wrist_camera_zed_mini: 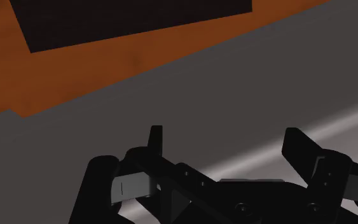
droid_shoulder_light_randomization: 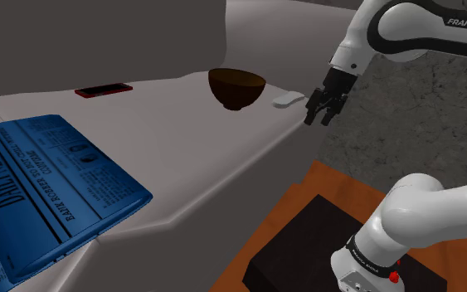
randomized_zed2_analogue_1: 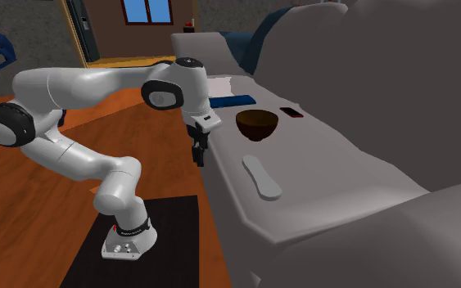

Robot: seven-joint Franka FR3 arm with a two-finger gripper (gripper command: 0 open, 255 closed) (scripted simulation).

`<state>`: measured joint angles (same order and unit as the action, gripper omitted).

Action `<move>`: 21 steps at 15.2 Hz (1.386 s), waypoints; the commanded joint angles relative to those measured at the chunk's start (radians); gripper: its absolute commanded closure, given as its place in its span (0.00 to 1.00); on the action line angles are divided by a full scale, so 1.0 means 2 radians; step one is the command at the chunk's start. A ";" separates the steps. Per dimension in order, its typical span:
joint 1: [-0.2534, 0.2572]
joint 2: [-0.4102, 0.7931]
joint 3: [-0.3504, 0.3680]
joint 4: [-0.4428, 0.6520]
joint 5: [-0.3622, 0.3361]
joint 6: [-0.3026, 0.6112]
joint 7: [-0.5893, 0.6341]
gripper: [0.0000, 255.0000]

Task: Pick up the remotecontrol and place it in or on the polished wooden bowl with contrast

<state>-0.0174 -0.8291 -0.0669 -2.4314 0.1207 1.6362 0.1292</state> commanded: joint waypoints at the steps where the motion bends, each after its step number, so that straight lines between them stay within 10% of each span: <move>1: 0.000 0.000 0.000 0.000 0.000 0.000 0.000 0.00; 21: -0.145 0.335 0.074 0.318 -0.064 -0.013 0.486 0.00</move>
<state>-0.3043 -0.1686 0.0807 -1.7947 -0.0037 1.6029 1.0886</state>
